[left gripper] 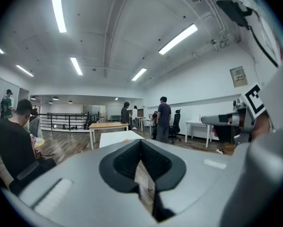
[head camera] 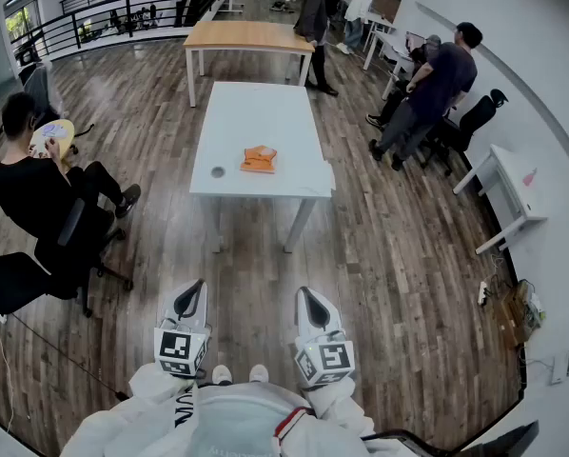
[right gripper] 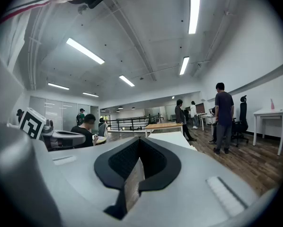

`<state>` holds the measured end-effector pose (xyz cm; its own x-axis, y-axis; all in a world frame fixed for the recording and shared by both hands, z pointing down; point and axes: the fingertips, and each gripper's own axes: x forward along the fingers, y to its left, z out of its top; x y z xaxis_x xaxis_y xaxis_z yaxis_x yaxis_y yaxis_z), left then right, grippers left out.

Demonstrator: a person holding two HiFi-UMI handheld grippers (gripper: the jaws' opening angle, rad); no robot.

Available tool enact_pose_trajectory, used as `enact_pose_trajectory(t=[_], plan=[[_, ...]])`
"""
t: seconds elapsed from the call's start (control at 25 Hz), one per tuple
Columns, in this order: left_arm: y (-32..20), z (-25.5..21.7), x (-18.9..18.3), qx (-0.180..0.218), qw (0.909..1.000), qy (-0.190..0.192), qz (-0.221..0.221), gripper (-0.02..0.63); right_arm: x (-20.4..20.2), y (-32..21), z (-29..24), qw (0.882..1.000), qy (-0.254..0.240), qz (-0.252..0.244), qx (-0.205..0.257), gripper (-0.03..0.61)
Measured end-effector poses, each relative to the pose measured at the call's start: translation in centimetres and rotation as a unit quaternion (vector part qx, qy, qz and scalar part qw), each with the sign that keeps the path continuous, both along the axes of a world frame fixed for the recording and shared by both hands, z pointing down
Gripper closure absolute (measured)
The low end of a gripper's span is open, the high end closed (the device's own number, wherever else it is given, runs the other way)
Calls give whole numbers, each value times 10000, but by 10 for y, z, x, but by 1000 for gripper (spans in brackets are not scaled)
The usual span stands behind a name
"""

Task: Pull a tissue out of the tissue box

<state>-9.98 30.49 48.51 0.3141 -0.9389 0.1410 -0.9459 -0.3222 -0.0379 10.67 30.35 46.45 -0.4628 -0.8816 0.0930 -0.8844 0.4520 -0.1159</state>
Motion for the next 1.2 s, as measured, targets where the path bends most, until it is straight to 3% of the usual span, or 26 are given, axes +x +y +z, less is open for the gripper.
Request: enact_pose_trajectory(t=[0.76, 1.2], plan=[[-5, 1, 4, -56, 10000, -16, -76, 614, 3, -7, -1, 9999, -125, 4, -14, 577], [-15, -1, 33, -46, 9999, -106, -51, 614, 36, -19, 6, 9997, -216, 54, -85, 577]])
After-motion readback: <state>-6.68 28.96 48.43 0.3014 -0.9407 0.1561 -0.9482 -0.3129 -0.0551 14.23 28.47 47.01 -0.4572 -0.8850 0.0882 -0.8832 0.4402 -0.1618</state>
